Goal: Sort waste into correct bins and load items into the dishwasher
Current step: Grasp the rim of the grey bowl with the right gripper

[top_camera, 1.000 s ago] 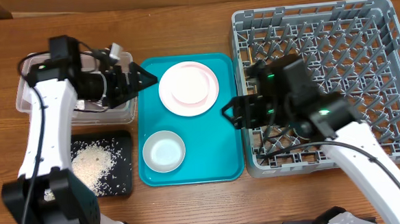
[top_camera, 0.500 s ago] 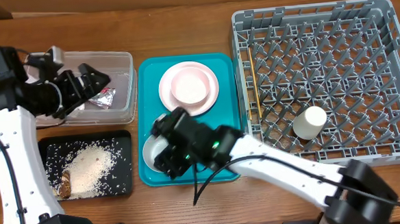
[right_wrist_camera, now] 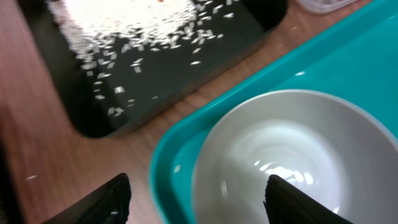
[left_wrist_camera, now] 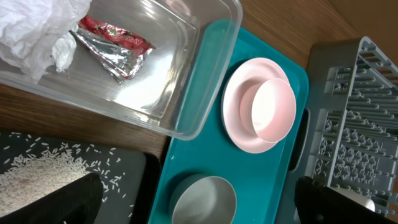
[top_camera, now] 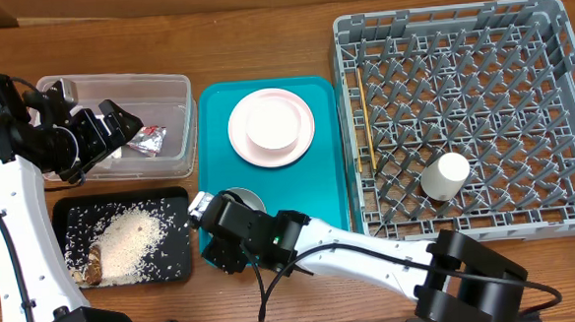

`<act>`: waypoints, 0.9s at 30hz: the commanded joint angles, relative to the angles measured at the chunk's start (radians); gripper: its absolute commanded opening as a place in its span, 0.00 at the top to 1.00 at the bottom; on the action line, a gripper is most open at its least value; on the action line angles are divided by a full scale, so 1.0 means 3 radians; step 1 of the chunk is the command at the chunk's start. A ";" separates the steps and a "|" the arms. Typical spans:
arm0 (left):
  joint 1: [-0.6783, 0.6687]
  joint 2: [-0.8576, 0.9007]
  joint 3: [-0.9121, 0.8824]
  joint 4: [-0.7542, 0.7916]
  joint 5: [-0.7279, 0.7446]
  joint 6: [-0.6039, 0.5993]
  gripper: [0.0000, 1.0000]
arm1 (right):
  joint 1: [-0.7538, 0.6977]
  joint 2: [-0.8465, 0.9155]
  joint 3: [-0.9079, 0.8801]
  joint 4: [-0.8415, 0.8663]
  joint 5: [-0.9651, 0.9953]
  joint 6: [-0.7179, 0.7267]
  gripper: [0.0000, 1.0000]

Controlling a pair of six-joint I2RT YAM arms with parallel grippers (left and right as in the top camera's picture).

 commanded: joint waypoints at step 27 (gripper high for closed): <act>-0.0008 -0.0029 0.0058 0.0004 -0.0045 -0.0046 0.00 | 0.0017 0.0275 0.0042 -0.0132 0.0146 -0.0158 0.73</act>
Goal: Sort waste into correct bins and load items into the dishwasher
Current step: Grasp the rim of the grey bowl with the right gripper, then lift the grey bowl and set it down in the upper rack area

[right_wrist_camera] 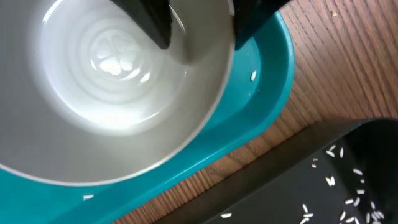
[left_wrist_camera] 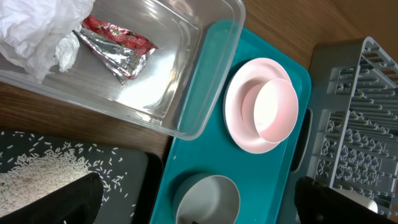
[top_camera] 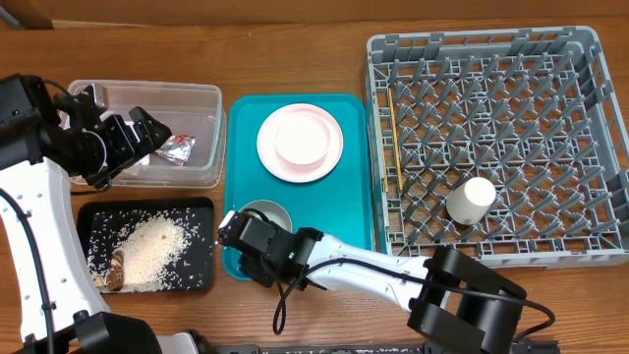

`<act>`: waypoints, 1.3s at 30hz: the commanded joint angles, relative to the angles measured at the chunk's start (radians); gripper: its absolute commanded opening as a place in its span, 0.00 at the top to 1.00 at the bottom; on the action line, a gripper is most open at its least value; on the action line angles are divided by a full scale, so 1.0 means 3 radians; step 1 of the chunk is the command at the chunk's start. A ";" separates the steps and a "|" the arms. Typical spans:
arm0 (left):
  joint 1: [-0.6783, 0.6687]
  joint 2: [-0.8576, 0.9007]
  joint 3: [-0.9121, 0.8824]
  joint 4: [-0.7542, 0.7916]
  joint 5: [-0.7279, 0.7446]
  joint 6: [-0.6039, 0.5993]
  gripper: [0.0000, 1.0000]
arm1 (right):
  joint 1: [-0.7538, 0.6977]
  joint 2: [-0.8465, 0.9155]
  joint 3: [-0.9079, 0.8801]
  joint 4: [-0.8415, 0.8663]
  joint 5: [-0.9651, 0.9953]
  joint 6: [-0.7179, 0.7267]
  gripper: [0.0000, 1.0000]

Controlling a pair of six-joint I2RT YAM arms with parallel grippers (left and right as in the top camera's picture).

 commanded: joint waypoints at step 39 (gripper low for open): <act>-0.0008 -0.0029 0.0058 0.0004 -0.0018 -0.0046 0.00 | -0.4622 -0.1124 0.0057 0.0384 -0.4735 0.0713 0.96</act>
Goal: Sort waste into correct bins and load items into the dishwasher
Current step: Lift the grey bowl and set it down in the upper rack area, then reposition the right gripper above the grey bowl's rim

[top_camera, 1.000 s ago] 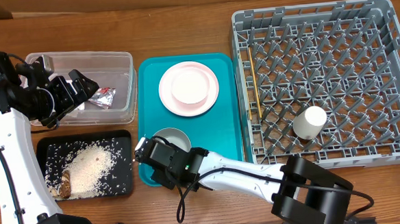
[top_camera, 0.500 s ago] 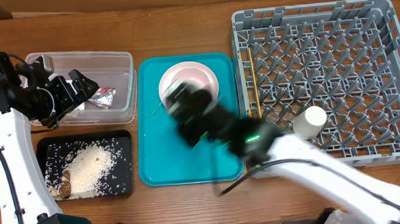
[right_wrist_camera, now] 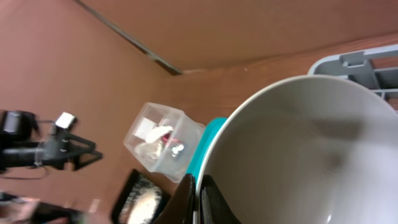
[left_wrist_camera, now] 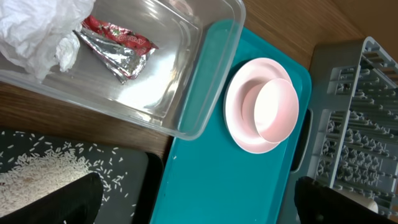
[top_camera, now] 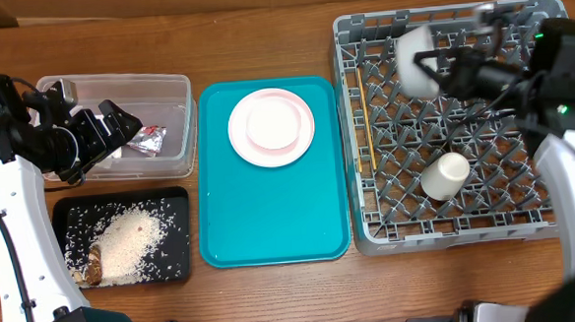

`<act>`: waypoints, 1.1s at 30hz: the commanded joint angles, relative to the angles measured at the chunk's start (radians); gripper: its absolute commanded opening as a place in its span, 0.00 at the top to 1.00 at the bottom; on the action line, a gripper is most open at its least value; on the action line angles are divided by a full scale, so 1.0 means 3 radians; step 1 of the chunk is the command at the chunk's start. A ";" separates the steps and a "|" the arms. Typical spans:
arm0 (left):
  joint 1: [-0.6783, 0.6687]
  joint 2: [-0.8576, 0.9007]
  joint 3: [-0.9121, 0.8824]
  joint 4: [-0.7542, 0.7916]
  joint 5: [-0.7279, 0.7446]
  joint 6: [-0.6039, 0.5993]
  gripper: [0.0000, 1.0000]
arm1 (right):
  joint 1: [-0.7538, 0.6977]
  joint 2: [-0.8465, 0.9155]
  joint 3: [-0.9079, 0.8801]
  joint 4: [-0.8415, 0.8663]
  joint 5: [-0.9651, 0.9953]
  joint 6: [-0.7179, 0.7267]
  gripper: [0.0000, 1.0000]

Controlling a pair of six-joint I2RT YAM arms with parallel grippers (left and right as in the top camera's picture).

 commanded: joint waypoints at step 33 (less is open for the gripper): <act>-0.0008 -0.0028 0.0058 0.0006 -0.0010 -0.0046 0.00 | -0.0444 0.1232 0.0086 0.0821 -0.0778 0.0623 0.86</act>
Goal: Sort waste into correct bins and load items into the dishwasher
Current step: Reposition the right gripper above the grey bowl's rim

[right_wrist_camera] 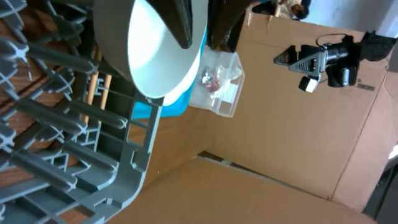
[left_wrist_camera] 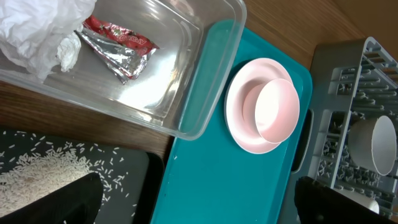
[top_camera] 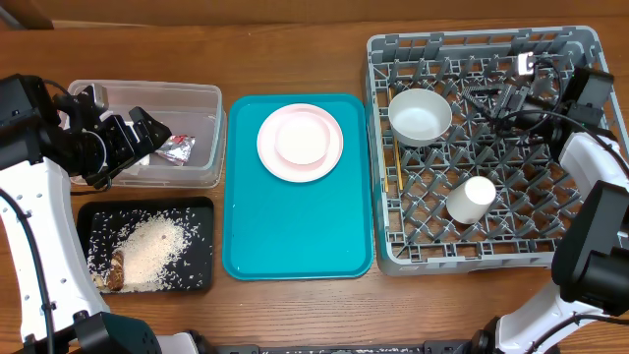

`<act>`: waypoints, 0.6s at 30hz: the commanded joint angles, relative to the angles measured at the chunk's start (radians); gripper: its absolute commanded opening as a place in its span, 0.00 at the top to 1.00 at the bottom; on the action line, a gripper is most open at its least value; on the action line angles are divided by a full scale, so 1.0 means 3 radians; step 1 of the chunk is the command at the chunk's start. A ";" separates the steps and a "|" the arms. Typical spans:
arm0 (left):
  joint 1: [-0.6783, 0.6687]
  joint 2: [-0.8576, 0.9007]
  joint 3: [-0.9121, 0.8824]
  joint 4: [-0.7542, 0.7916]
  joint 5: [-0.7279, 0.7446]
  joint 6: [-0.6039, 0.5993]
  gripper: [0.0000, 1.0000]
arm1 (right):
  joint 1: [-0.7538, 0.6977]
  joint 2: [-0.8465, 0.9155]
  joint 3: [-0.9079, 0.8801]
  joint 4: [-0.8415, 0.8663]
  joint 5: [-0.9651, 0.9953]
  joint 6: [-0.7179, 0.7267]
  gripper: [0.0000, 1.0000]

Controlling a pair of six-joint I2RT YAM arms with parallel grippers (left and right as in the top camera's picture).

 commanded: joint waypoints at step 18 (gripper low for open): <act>-0.0008 -0.0029 0.0058 0.0004 -0.0006 -0.0046 0.00 | 0.1801 -0.1329 0.0552 -0.1624 0.4490 -0.0872 0.32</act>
